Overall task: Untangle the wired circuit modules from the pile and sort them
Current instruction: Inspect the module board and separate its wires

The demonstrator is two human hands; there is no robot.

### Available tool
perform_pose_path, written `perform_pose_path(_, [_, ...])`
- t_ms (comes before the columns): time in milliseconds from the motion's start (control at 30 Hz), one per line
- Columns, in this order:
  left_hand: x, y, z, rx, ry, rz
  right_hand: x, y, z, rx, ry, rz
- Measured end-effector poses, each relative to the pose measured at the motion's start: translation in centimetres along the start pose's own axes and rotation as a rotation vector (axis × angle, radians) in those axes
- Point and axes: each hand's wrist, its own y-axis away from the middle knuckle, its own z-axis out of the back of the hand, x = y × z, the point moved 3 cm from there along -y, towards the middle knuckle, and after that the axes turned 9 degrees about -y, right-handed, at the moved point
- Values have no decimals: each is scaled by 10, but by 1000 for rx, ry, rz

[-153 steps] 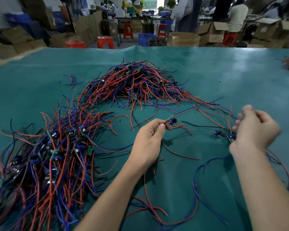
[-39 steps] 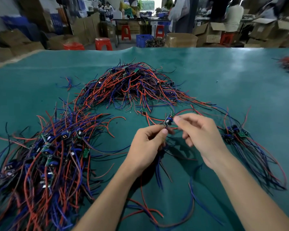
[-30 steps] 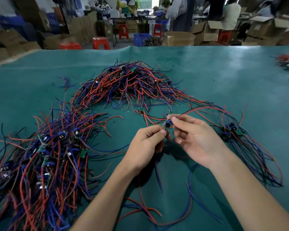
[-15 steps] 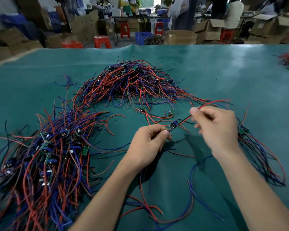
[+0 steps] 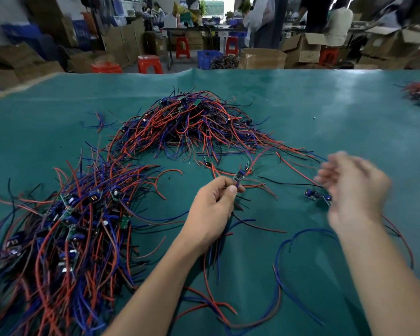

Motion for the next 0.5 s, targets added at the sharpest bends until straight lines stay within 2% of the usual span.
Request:
perform_pose_path(133, [-1,0,1,-4,59,-6,-37,48,-38,566,376,-173])
perform_pose_path(200, [-3,1,-1,58,44,-22,-47,63,-44,693,382,-156])
perform_pose_path(367, [-3,2,-4,134,-38,-32,-47,64,-45,666,295,-32])
perform_pose_path(500, [-1,1,-4,141,-73,2,-33,47,-38,497,263,88])
